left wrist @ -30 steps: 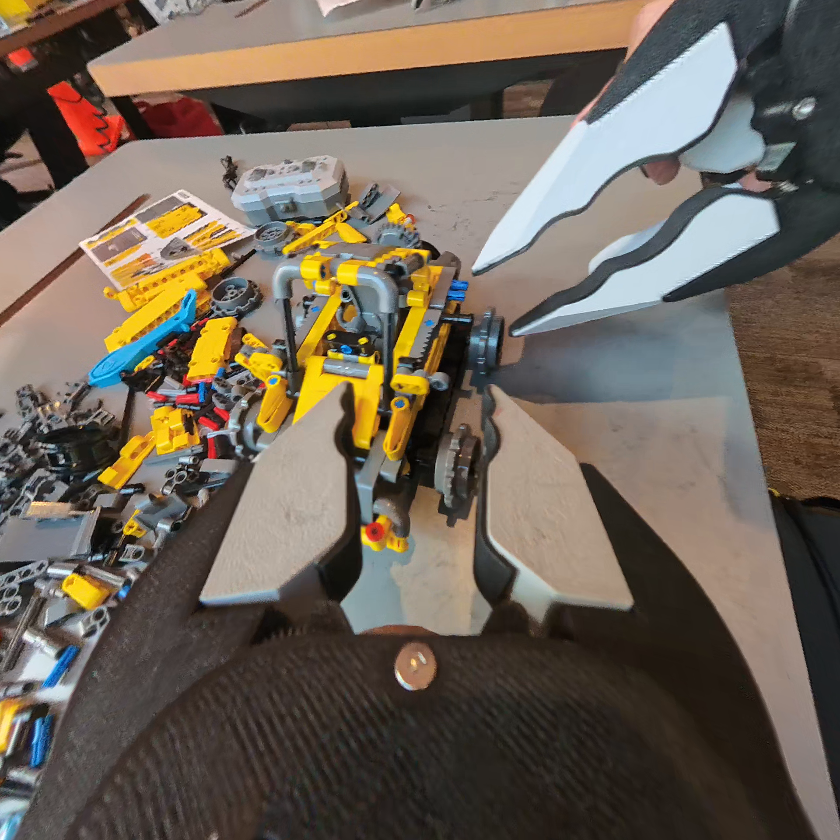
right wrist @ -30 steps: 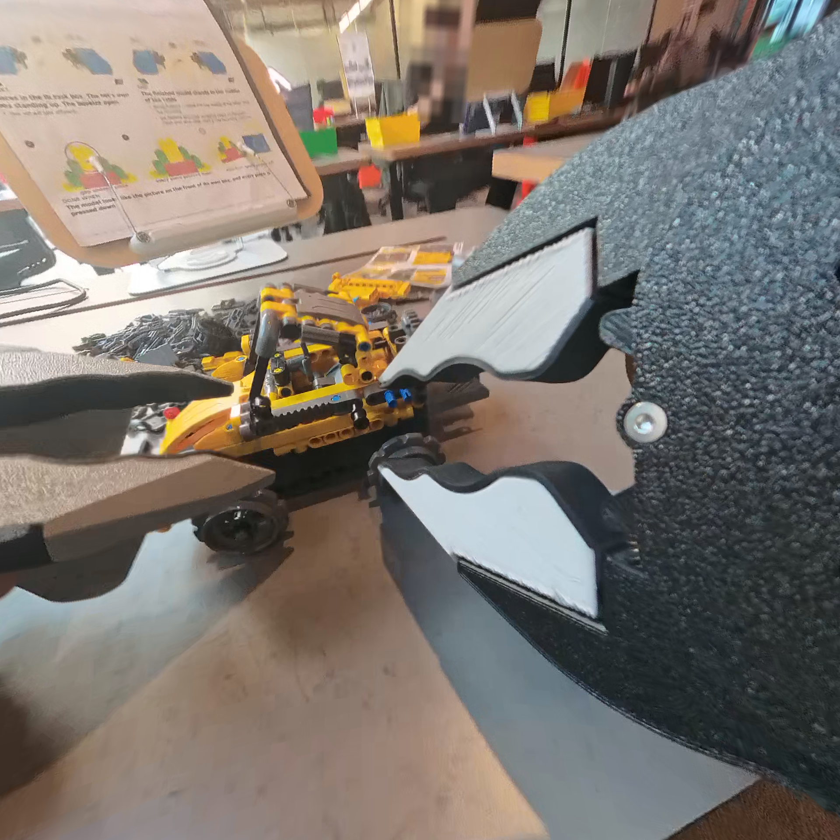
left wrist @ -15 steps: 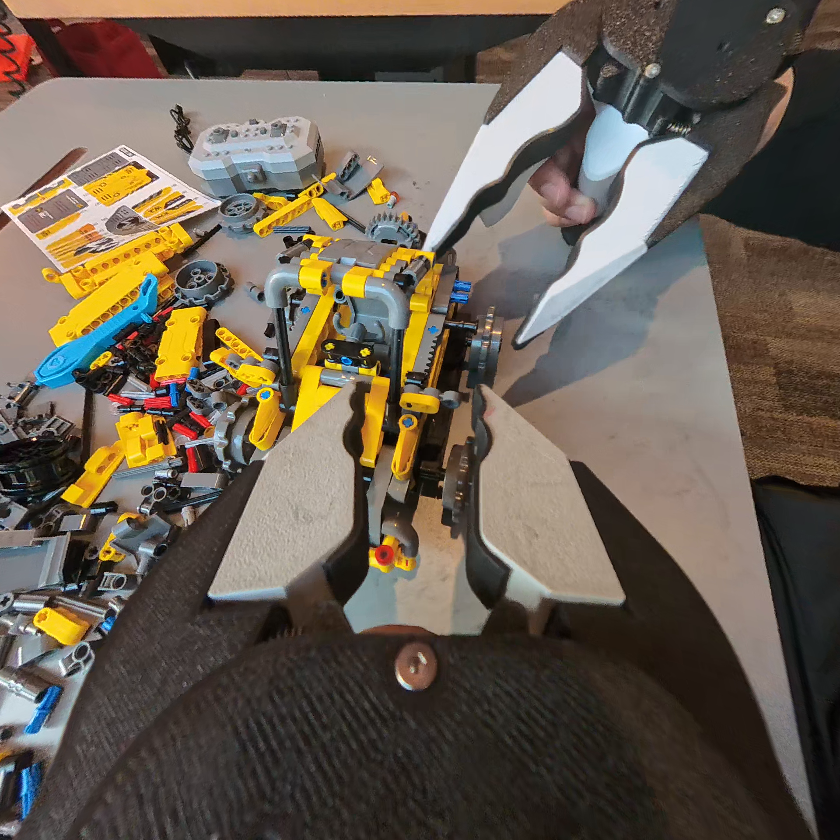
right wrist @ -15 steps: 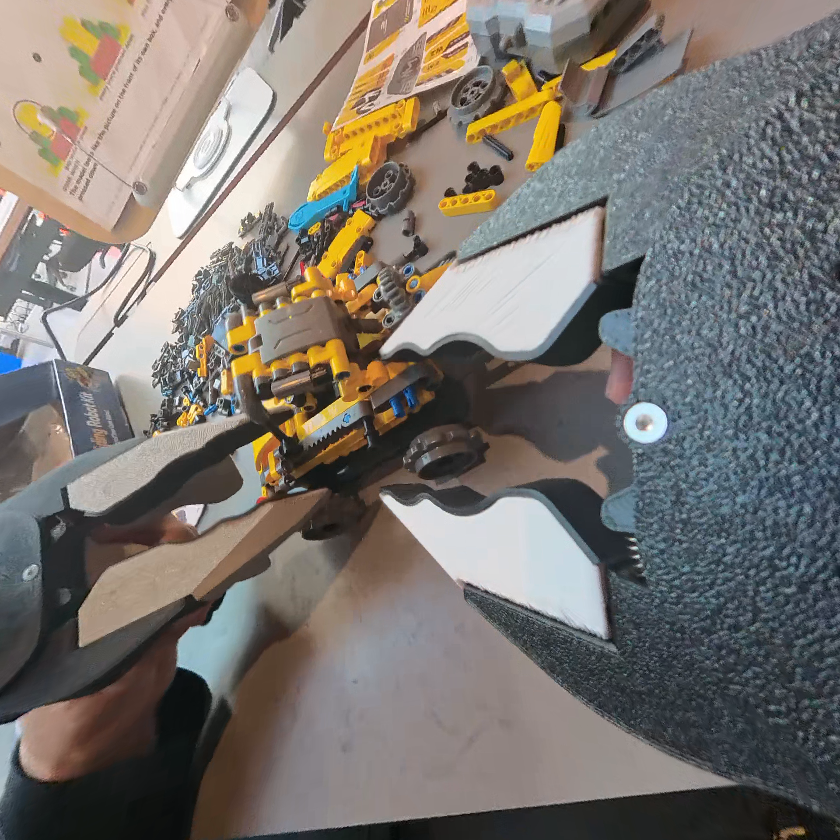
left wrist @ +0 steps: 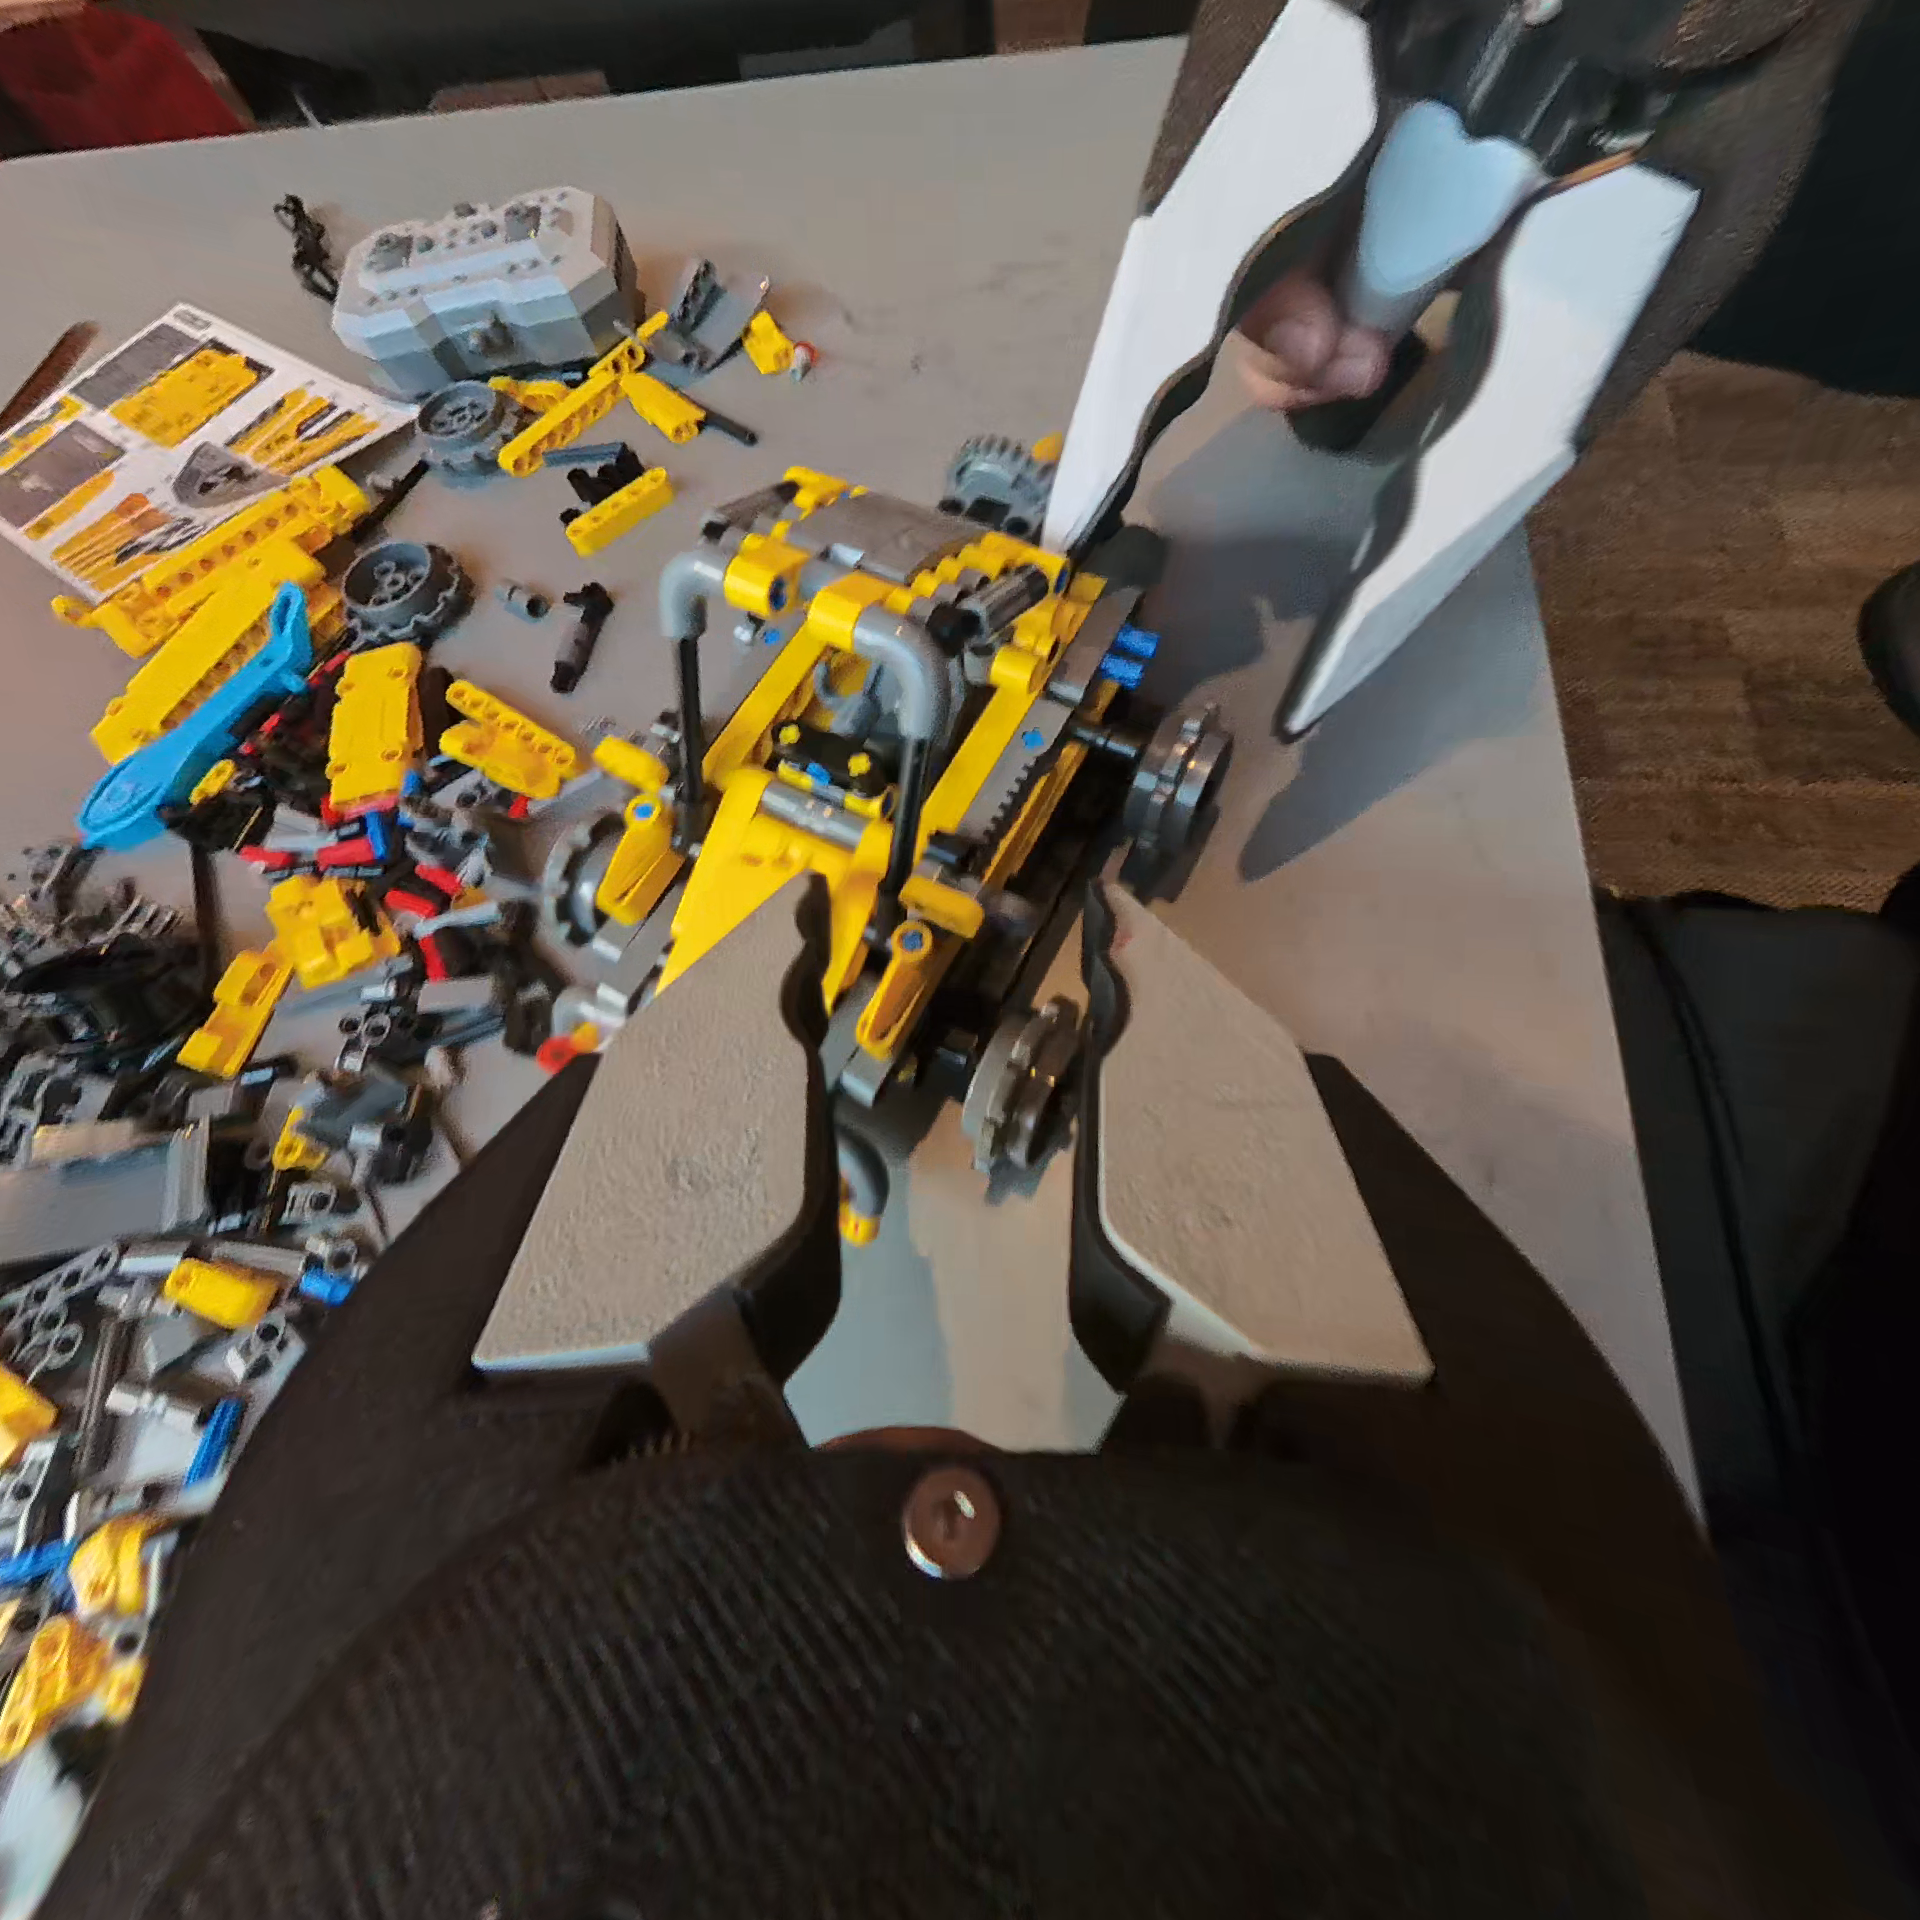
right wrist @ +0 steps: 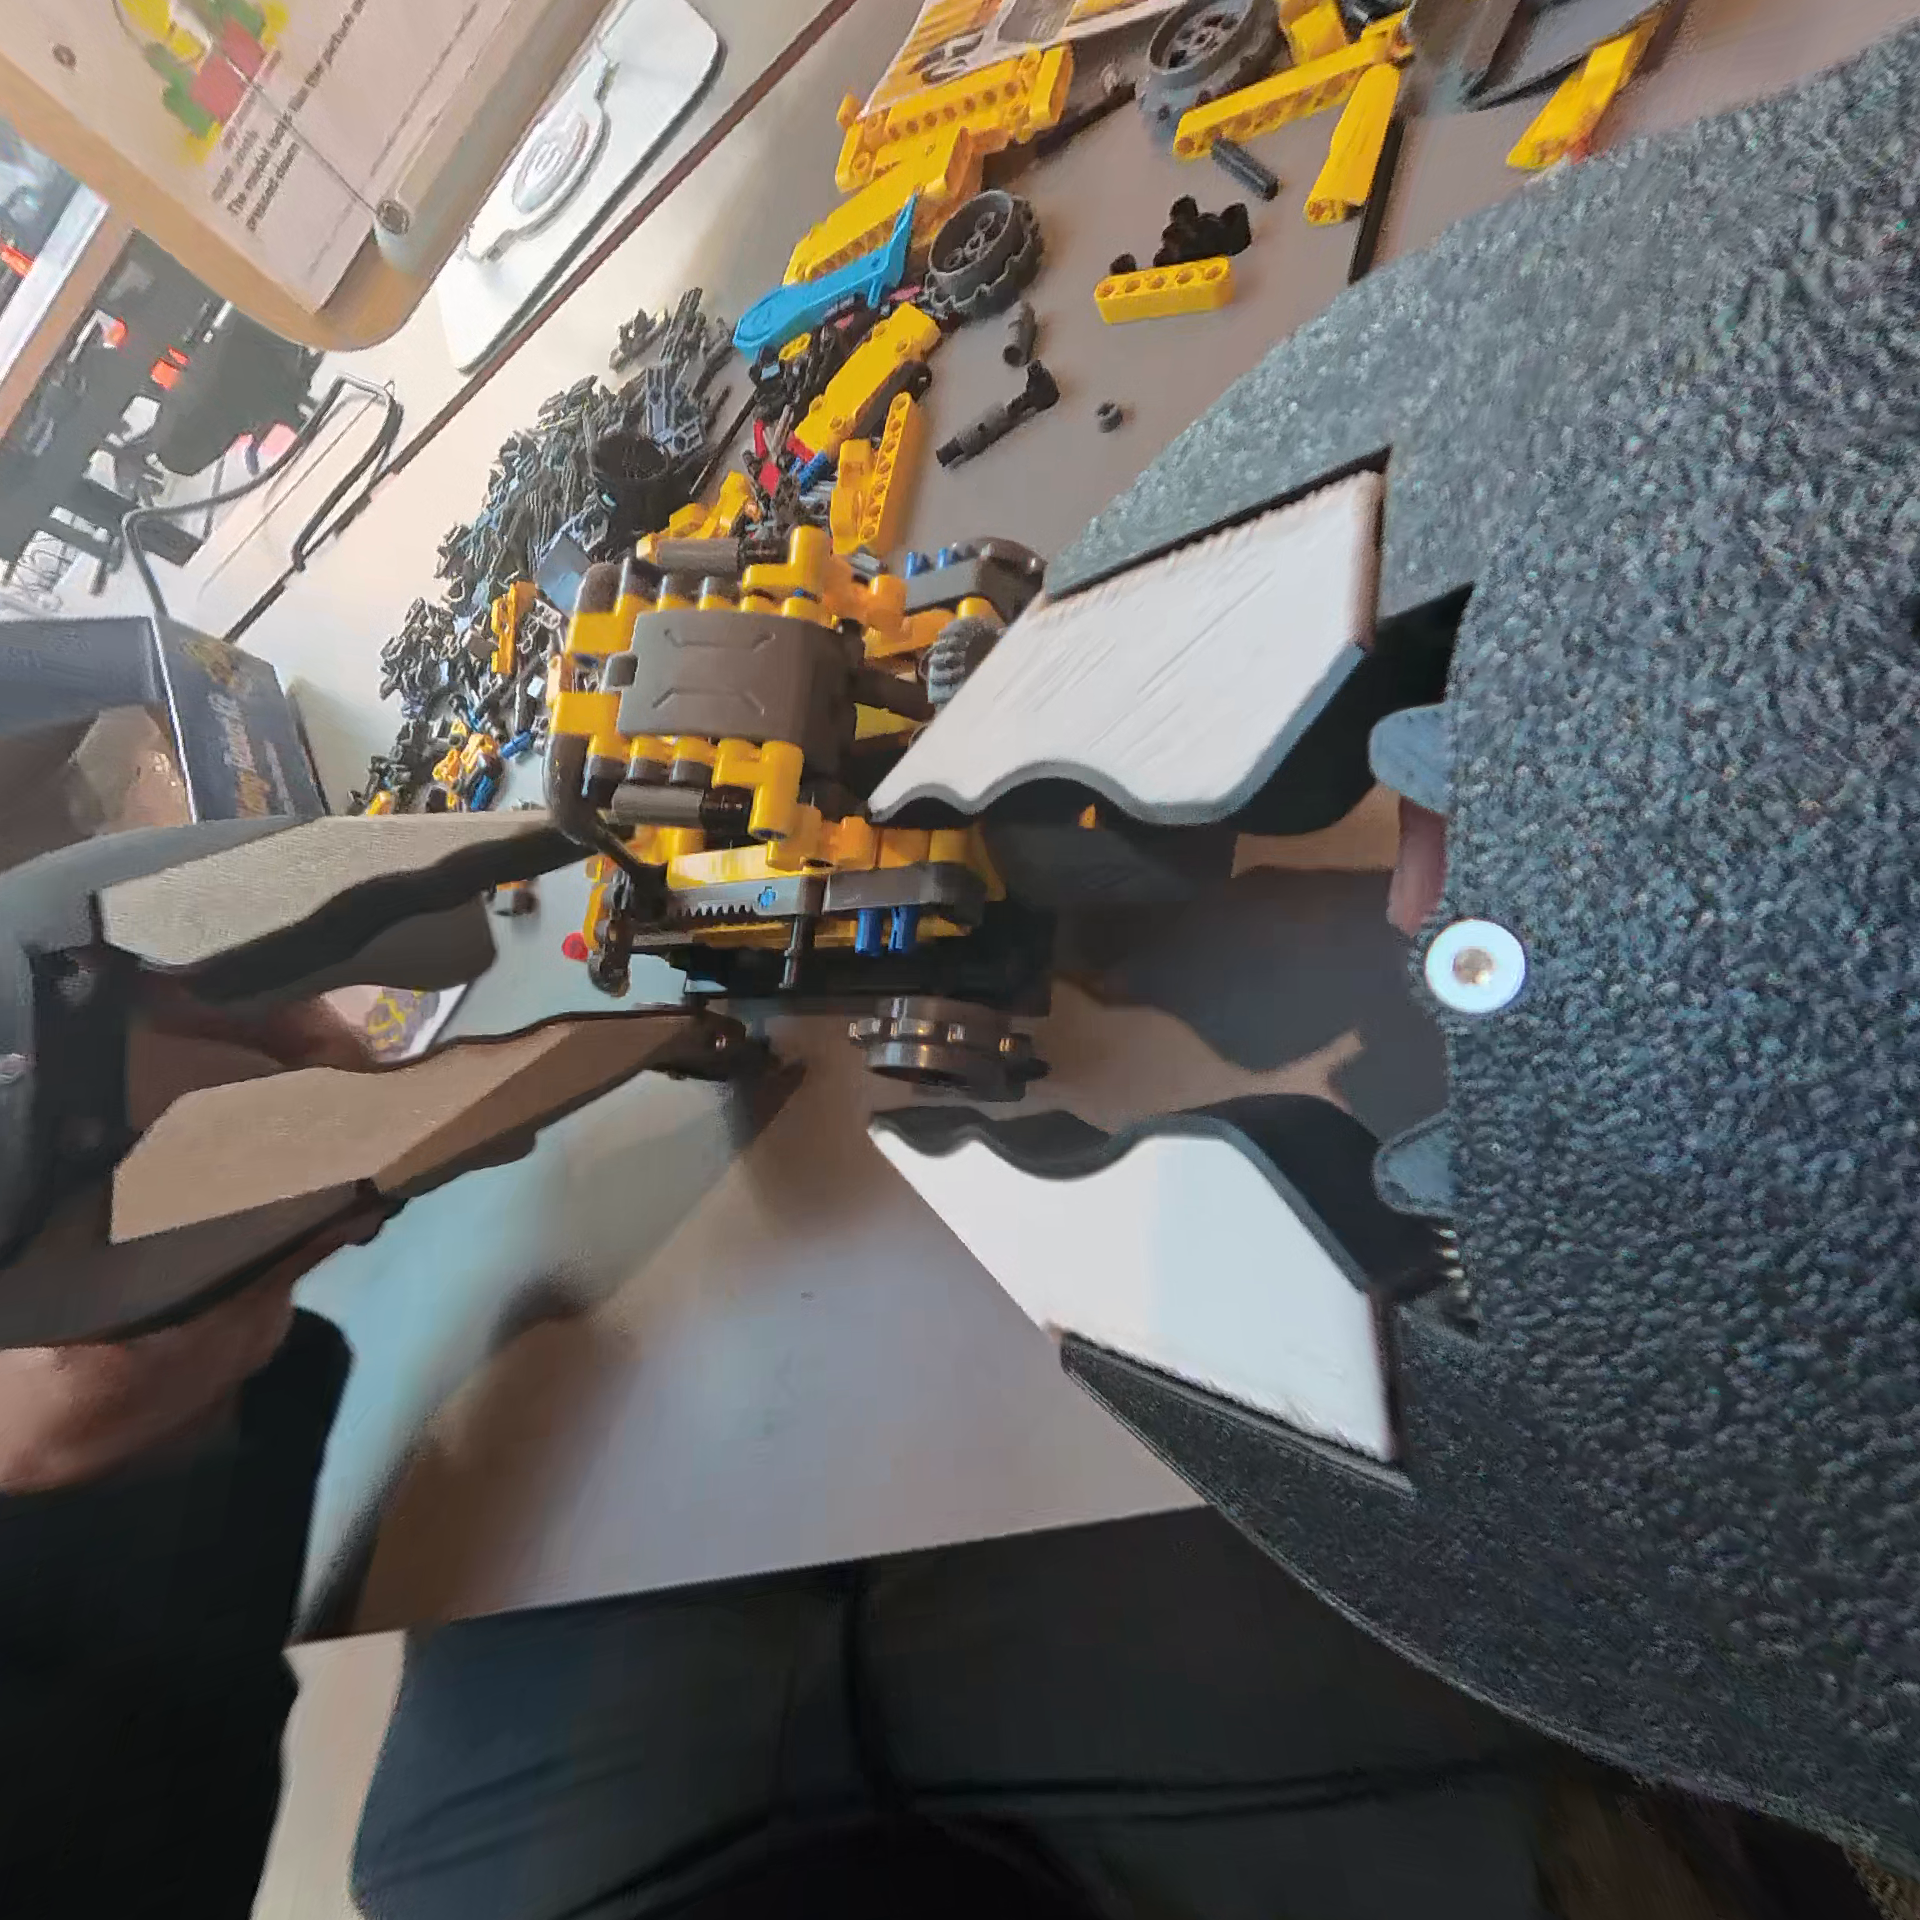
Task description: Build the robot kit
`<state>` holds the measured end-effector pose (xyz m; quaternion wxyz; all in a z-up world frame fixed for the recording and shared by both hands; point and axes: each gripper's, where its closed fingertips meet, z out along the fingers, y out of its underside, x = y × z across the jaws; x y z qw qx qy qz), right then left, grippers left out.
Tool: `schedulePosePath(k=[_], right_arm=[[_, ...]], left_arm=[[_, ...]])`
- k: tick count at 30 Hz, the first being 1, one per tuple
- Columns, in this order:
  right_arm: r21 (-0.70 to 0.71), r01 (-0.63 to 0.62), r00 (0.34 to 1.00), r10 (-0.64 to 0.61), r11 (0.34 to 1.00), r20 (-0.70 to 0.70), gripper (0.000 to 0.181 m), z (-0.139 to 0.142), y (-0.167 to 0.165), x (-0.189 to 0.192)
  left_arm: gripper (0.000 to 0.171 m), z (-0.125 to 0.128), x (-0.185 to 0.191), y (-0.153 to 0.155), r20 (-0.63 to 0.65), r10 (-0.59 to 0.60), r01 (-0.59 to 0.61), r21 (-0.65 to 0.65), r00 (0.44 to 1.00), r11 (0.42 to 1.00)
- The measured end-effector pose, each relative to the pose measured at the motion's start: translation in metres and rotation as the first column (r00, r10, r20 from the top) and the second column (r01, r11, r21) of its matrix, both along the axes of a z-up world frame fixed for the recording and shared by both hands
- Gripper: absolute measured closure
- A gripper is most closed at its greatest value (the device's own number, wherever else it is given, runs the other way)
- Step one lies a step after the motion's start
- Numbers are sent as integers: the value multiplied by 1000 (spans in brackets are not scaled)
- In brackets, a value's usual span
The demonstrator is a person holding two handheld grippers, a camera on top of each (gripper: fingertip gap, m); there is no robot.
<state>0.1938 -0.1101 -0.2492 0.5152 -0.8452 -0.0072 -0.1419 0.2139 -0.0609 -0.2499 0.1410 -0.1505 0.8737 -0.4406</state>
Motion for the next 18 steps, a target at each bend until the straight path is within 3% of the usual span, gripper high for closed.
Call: schedulePosePath(k=[4, 8, 14, 18], right_arm=[[4, 73, 995, -73, 997, 62, 132, 3, -4, -7], [46, 146, 988, -149, 988, 49, 132, 6, -10, -3], [106, 210, 977, -212, 972, 14, 135, 12, -12, 4], [128, 208, 977, -213, 970, 27, 134, 15, -13, 2]], left_arm=[[138, 12, -28, 17, 17, -27, 27, -23, 999, 999], [138, 24, -45, 8, 48, -82, 82, 6, 995, 997], [139, 24, -36, -21, 52, -140, 134, 105, 989, 985], [136, 12, -23, -31, 65, -101, 85, 206, 993, 975]])
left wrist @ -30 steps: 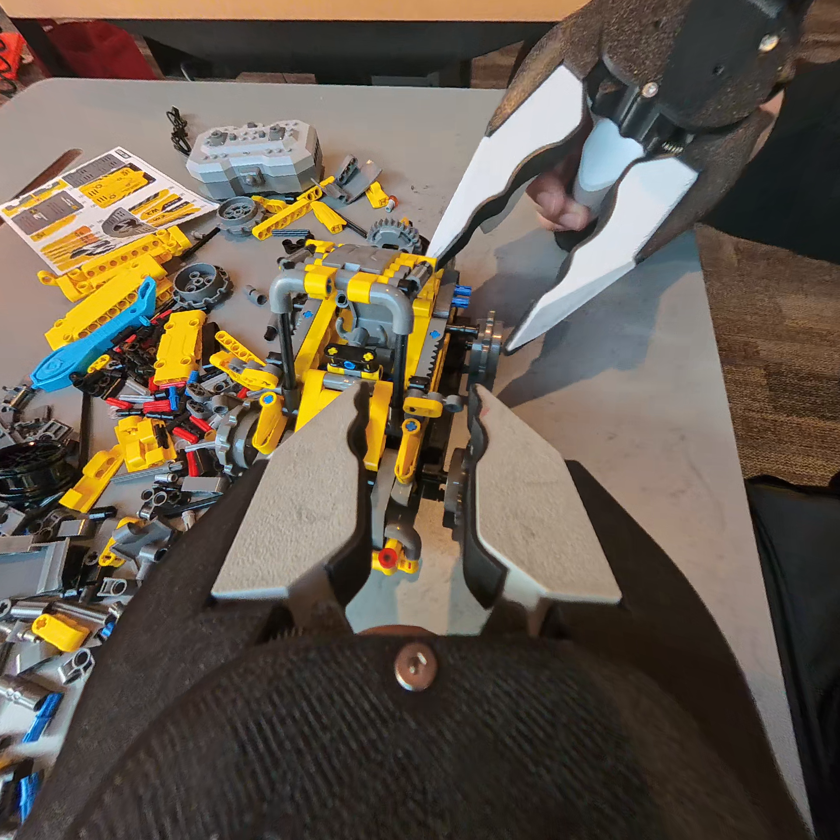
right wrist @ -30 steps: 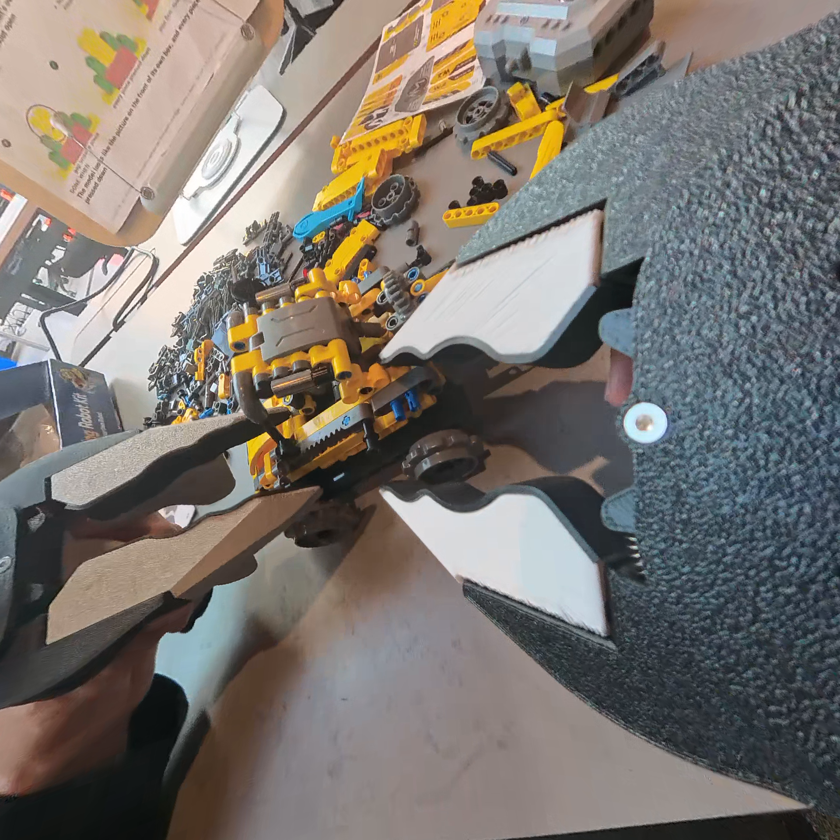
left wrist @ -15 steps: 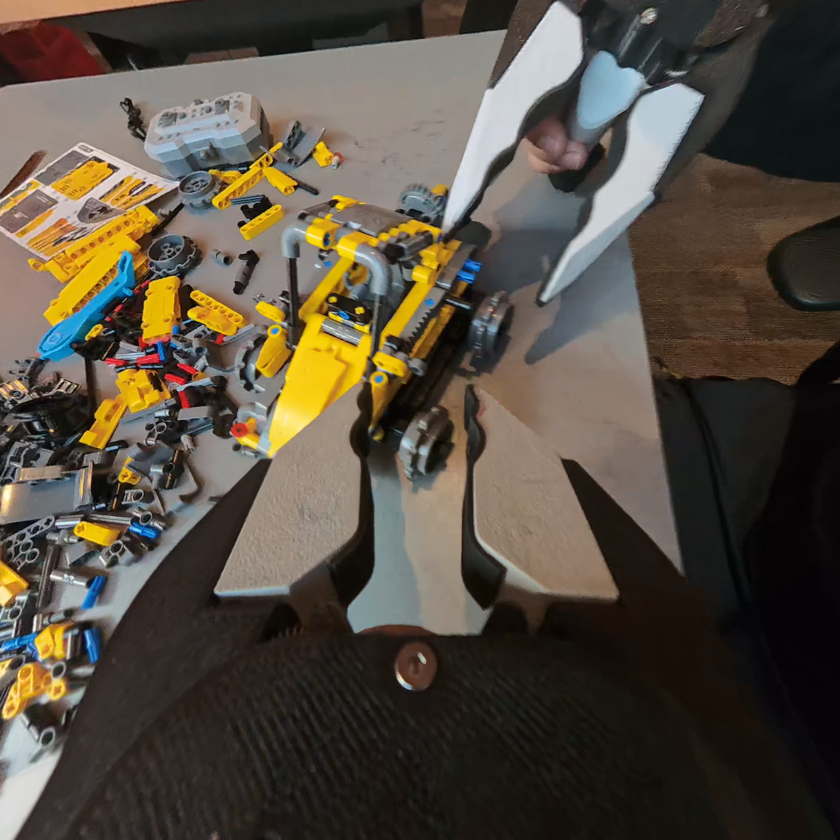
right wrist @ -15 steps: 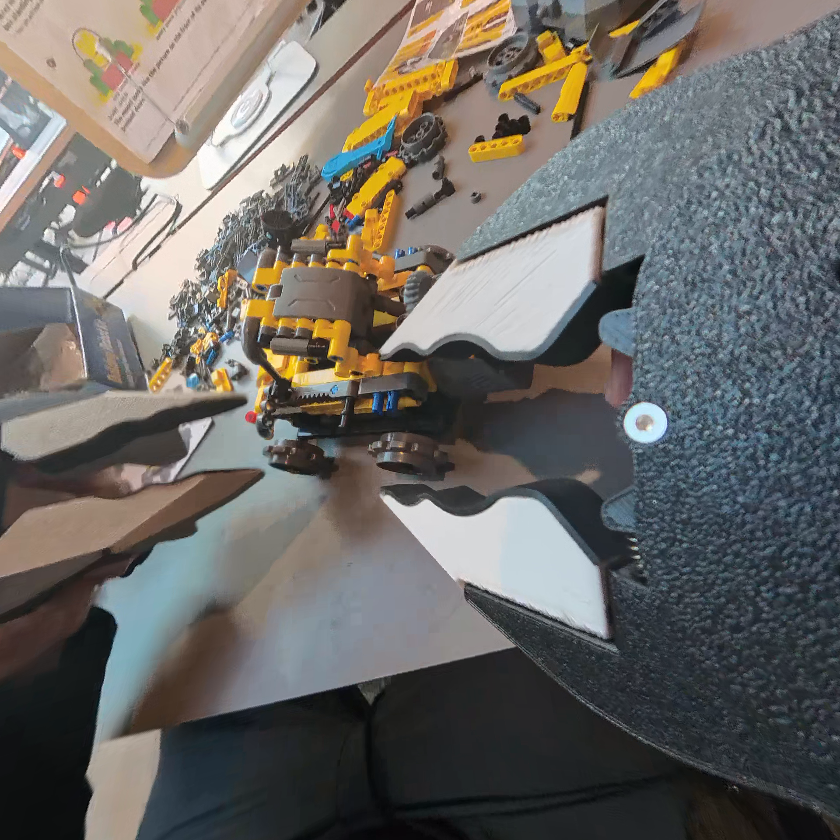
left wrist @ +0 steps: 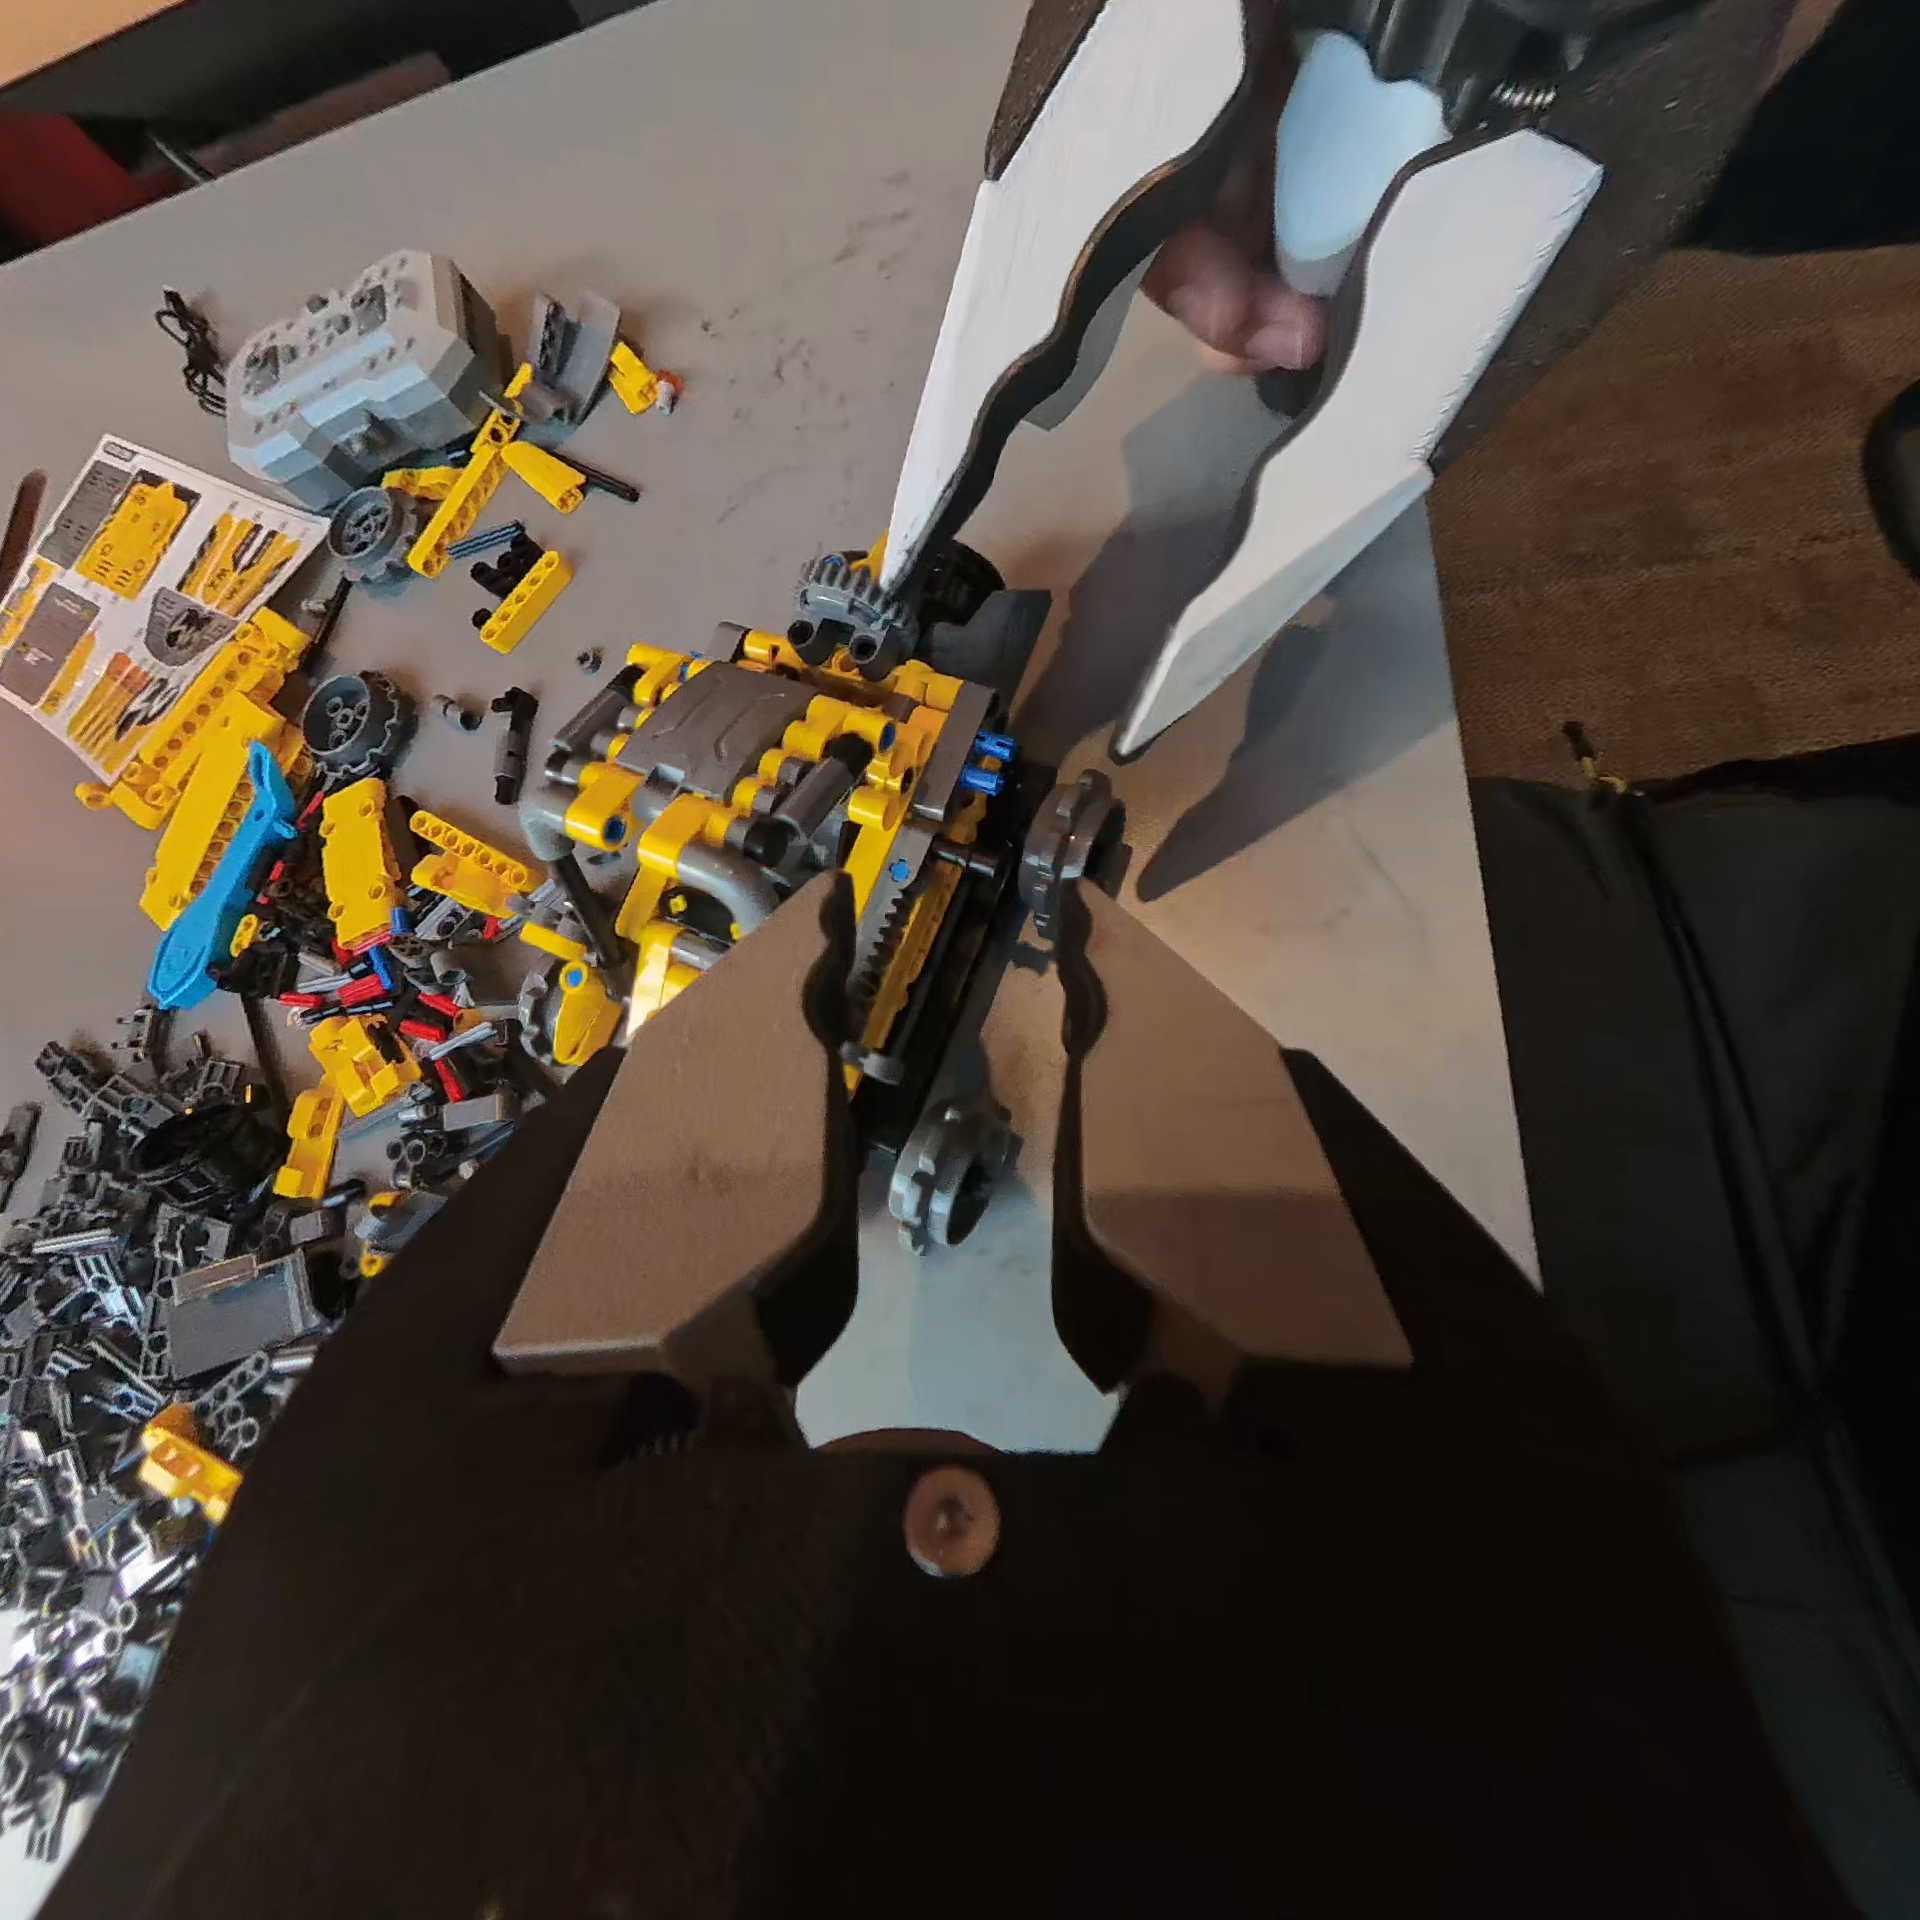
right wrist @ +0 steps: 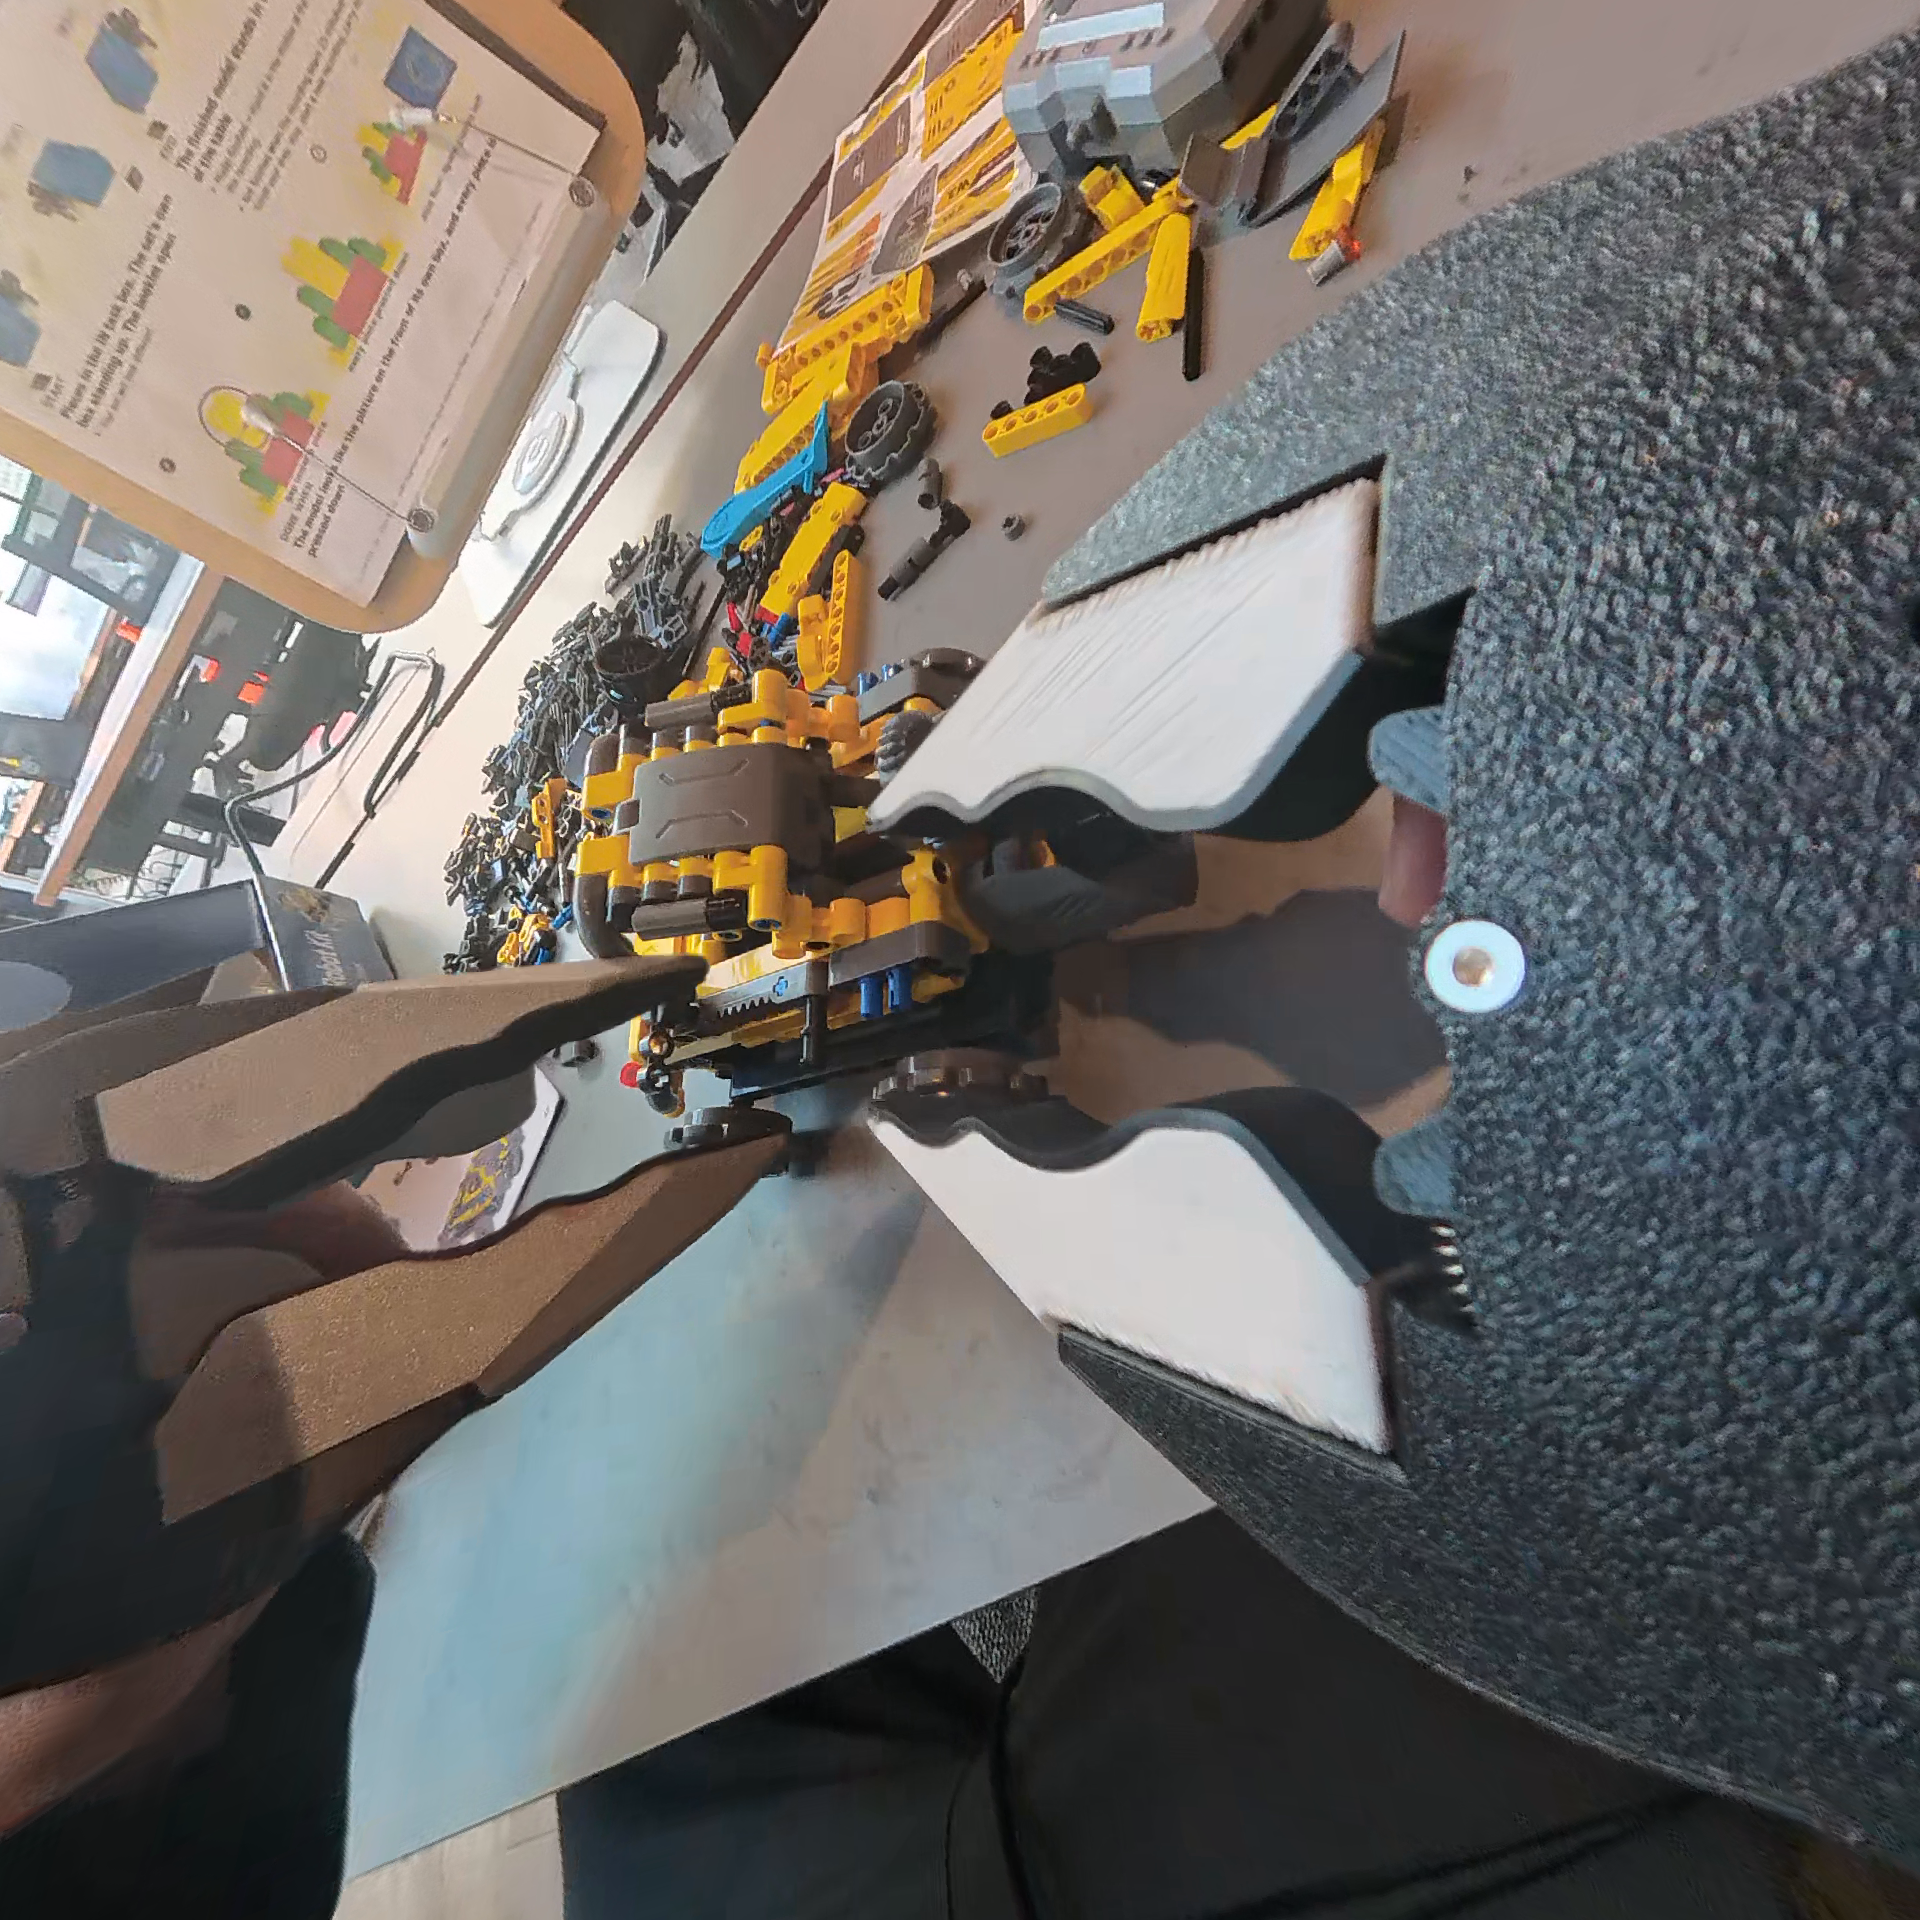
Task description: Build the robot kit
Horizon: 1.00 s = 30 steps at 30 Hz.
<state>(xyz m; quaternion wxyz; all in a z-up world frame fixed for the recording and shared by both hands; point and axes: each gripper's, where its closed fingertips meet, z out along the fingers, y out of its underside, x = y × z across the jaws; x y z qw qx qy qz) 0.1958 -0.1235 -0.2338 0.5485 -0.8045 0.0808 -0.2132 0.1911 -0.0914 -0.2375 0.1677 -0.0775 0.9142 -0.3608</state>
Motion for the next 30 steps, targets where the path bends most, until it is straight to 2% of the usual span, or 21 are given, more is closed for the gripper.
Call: schedulePosePath(k=[11, 15, 18, 20, 21, 22, 26, 30], right_arm=[[-32, -73, 993, 70, 997, -90, 134, -8, 6, 0], [-91, -63, 997, 58, 994, -59, 129, -8, 14, 2], [-138, -56, 998, 50, 989, -49, 125, -8, 18, 6], [-153, -57, 996, 46, 987, -74, 126, -9, 19, 10], [-158, -58, 995, 43, 986, -94, 126, -11, 20, 11], [-160, -56, 993, 38, 985, -109, 128, -12, 21, 13], [-160, -37, 992, 16, 986, -128, 124, -12, 26, 15], [-193, 3, 991, -28, 981, -128, 125, -12, 25, 14]], left_arm=[[141, -14, 6, -7, 42, -11, 6, 119, 999, 993], [127, -11, 1, -4, 105, 7, -20, 123, 994, 992], [117, -3, -4, 6, 146, 27, -38, 72, 989, 997], [118, -2, -2, 18, 121, 32, -39, 57, 992, 998], [114, -1, 4, 23, 111, 46, -51, 43, 993, 998], [100, 1, 11, 27, 104, 62, -64, 20, 993, 998], [92, 2, 21, 24, -26, 3, -5, -93, 1000, 996], [97, -14, 31, 22, -65, -8, 5, -50, 998, 999]])
